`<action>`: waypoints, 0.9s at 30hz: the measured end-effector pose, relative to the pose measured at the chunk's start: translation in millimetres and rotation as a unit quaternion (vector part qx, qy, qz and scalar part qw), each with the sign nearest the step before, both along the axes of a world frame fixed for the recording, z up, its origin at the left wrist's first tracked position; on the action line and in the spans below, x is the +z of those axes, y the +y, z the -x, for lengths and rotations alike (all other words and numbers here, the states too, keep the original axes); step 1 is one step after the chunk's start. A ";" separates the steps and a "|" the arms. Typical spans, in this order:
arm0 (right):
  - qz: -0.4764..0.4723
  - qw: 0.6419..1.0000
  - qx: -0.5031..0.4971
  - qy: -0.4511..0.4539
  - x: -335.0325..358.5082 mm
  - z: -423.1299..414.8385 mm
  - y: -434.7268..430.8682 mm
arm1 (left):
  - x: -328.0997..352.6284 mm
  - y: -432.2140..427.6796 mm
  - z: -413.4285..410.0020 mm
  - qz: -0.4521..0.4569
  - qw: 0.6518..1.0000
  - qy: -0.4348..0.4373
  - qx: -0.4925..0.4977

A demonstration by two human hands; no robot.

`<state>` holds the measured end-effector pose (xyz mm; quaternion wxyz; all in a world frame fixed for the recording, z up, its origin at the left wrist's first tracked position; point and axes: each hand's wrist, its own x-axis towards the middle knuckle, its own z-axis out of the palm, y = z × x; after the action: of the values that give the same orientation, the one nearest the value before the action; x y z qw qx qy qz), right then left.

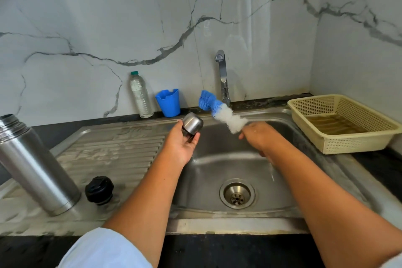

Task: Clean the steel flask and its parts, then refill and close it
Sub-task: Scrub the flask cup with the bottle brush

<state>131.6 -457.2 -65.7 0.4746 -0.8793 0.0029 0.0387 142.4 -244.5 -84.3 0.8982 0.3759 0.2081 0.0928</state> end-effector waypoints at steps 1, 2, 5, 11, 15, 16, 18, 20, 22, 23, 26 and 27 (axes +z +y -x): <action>-0.024 1.000 0.000 0.011 1.0 3.5 0.6 | 0.4 1.1 -1.8 -0.001 1.000 0.002 0.001; -0.045 0.999 -0.001 0.021 1.5 6.2 1.7 | 0.7 2.6 -3.3 0.000 1.000 0.003 -0.001; -0.071 0.997 0.013 0.034 1.4 9.9 3.8 | 2.5 6.8 -6.5 0.027 1.000 -0.005 -0.004; -0.070 0.996 0.046 0.022 -8.5 5.6 8.2 | 2.9 14.5 -7.3 0.050 0.999 -0.005 0.010; -0.078 0.995 0.061 0.012 -12.9 6.9 13.8 | 5.4 18.5 -10.0 0.068 0.997 -0.026 0.026; -0.083 0.995 0.063 0.009 -13.7 7.5 14.8 | 6.2 20.0 -11.6 0.071 0.997 -0.031 0.026; -0.096 0.993 0.062 0.001 -14.3 7.6 15.9 | 7.6 23.5 -15.4 0.075 0.996 -0.036 0.027; -0.107 0.992 0.066 -0.003 -12.7 7.7 18.5 | 7.6 28.3 -18.0 0.081 0.995 -0.043 0.034; -0.131 0.990 0.060 0.005 -11.7 9.9 18.9 | 9.3 29.7 -18.9 0.080 0.995 -0.041 0.034; -0.138 0.988 0.063 0.008 -10.8 11.6 19.6 | 10.0 30.4 -18.2 0.082 0.995 -0.041 0.034; -0.147 0.986 0.078 0.017 -8.1 16.6 21.6 | 12.1 34.2 -15.0 0.082 0.995 -0.045 0.043; -0.151 0.985 0.085 0.017 -6.9 17.8 22.5 | 12.7 35.0 -13.5 0.077 0.995 -0.050 0.042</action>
<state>113.8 -434.6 -72.7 0.5969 -0.7937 -0.0694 0.0942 155.9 -209.5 -71.7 0.9291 0.2917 0.1849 0.1327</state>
